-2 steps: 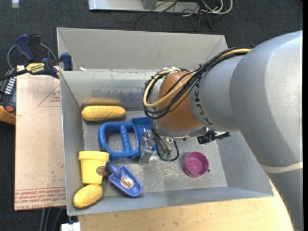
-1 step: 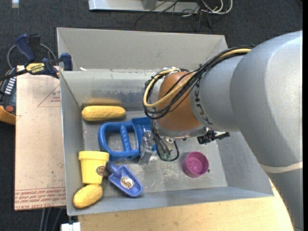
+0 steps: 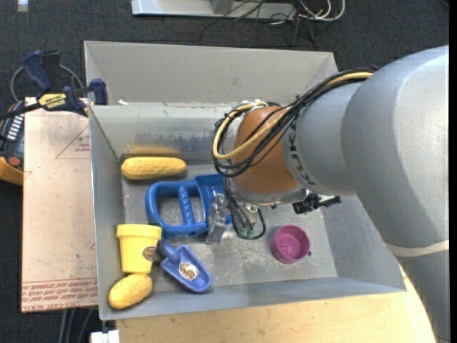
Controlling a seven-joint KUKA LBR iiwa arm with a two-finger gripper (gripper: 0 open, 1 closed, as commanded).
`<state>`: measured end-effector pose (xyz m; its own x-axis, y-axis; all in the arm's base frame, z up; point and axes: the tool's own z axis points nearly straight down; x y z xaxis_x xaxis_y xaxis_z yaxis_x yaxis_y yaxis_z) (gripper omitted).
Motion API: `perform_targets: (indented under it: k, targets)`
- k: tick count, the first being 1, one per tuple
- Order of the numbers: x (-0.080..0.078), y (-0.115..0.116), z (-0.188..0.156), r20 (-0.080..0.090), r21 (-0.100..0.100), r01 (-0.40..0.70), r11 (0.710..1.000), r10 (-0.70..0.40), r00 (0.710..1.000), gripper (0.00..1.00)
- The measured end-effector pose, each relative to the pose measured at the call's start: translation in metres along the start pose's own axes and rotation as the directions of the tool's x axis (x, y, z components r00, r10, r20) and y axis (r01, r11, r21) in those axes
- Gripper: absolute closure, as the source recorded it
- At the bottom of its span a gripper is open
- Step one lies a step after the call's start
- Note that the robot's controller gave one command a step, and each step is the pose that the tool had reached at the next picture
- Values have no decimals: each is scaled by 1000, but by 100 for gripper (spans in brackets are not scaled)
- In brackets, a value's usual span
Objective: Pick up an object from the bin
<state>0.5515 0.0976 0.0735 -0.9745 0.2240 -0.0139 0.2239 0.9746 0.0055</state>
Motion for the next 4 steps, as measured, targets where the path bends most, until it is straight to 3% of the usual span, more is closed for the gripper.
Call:
perform_targets:
  k: [1,2,3,4]
  targets:
    - [0,0,0,0,0,0,1000,0,1000,100]
    - [9,-1,-82,-7,2,-14,1000,14,1000,100]
    - [-13,-2,-32,4,-2,-6,1000,6,1000,100]
    - [-16,4,-2,-7,3,-78,997,78,997,100]
